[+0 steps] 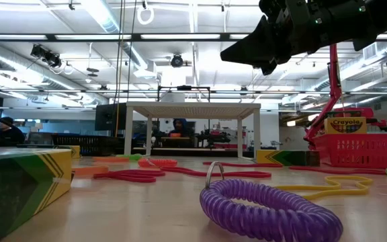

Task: Pick & Place Office Desk Supplies
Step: Put the red rubber band into the yellow bin

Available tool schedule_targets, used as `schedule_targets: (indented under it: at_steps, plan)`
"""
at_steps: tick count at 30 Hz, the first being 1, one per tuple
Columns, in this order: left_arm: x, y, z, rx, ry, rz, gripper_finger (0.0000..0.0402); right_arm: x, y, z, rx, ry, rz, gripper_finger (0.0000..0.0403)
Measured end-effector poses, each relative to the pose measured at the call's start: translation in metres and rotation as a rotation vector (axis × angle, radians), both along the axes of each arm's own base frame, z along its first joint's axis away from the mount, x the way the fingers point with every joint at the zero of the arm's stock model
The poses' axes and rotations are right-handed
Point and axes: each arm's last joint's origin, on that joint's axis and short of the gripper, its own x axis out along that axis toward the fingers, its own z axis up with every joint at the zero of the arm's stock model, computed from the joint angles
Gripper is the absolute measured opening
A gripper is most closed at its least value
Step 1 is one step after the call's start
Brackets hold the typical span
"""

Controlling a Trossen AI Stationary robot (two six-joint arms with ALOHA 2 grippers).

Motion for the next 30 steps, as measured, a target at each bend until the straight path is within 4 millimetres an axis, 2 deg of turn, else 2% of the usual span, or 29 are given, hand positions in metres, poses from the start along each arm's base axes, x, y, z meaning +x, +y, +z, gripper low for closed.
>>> schedule_targets:
  at_steps: [5,15,22,30]
  plan:
    - [0.001,-0.01,-0.013,0.064,-0.009,-0.034,0.0006,0.0,0.0,0.0,-0.001,0.001,0.0,0.0011]
    - [0.009,-0.029,-0.056,0.182,0.077,-0.145,0.0017,-0.001,0.0,-0.004,-0.015,0.045,0.0,0.0008]
    - [0.016,-0.039,-0.073,0.174,0.09,-0.149,0.0071,-0.001,0.0,-0.004,-0.015,0.044,0.0,0.0004]
    - [0.016,-0.041,-0.072,0.126,0.144,-0.119,0.0142,-0.001,0.0,-0.004,-0.015,0.044,0.001,0.0005]
